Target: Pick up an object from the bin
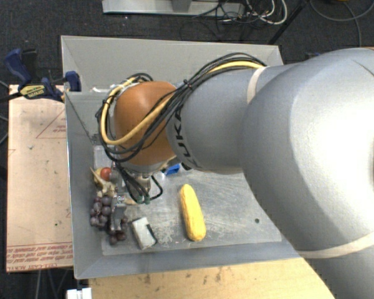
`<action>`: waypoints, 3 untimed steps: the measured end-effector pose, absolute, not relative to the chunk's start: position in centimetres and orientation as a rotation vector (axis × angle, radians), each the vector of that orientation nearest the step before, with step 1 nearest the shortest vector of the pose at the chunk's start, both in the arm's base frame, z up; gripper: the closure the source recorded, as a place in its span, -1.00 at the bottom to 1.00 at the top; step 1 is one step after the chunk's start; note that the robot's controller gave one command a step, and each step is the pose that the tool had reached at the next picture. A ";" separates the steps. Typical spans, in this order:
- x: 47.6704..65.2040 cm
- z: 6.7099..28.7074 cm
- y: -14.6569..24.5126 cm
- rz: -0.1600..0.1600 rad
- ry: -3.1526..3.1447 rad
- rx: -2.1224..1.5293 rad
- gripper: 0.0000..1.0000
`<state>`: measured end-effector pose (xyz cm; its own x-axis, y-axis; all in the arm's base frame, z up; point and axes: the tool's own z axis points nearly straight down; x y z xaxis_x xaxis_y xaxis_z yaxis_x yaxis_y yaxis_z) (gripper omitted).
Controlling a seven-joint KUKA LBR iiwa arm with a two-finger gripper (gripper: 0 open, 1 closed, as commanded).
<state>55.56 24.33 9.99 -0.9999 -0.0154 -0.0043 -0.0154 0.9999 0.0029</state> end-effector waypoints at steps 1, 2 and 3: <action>54.5 8.1 24.1 0.006 3.114 -0.119 1.00; 54.5 8.1 24.1 0.006 3.114 -0.119 1.00; 54.6 12.4 24.4 -0.003 3.136 -0.162 1.00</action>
Offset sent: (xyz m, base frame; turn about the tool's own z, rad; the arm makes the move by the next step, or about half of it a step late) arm 0.0000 0.0000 0.0000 0.0000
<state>54.63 24.36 12.38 -0.9947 -0.1028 -0.0010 -0.1028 0.9947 -0.0020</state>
